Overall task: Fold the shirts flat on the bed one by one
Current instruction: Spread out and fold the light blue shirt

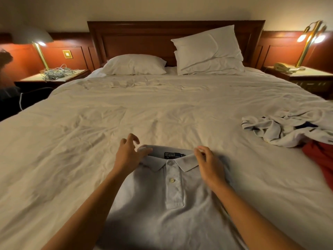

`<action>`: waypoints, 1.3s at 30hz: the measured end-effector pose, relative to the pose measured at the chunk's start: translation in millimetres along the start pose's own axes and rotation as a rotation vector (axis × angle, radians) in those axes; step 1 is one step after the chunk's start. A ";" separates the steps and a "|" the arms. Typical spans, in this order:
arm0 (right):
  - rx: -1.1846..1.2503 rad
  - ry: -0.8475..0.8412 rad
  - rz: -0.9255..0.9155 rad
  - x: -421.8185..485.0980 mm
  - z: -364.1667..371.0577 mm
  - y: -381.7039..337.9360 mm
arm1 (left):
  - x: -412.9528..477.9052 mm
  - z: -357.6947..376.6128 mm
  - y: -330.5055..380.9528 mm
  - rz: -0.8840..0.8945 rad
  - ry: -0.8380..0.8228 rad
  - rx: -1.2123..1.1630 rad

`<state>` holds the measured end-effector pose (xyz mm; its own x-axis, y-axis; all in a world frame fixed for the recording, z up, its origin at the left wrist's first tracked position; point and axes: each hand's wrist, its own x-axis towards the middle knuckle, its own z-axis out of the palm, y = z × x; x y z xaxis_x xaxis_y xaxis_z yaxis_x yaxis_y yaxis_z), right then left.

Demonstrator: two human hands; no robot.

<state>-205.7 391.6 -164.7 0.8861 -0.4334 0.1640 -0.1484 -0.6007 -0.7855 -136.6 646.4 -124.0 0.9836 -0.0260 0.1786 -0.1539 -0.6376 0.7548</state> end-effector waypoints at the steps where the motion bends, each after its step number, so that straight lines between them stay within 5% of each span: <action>1: 0.005 -0.015 0.041 9.1 -2.7 -4.3 | 1.6 -4.0 -1.2 0.060 0.000 0.121; 7: -0.111 -0.238 0.182 44.6 -5.8 -22.6 | 15.1 -17.2 11.0 0.095 -0.179 0.435; 16: -0.026 -0.052 0.112 54.9 -16.1 6.6 | 48.8 -38.9 -0.1 -0.479 -0.409 -0.103; 23: 0.036 -0.109 0.010 51.1 -13.0 4.0 | 41.7 -29.8 -6.6 -0.213 -0.592 -0.192; 28: 0.271 -0.353 -0.015 44.8 -38.1 23.9 | 37.7 -20.9 -23.8 0.012 -0.493 -0.049; 31: 0.247 -0.185 -0.062 49.3 -38.0 28.4 | 40.2 -15.3 -33.1 -0.029 -0.391 -0.113; 35: 0.060 -0.009 -0.119 49.8 -23.2 28.0 | 38.5 -3.1 -43.1 0.084 -0.257 0.116; 39: -0.263 -0.026 -0.159 45.0 -32.9 34.9 | 38.0 -32.5 -58.7 0.038 -0.355 0.168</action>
<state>-185.5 329.1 -165.1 0.9179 -0.3048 0.2542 -0.1128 -0.8145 -0.5692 -93.3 707.8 -141.0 0.9534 -0.2980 -0.0468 -0.2026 -0.7474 0.6327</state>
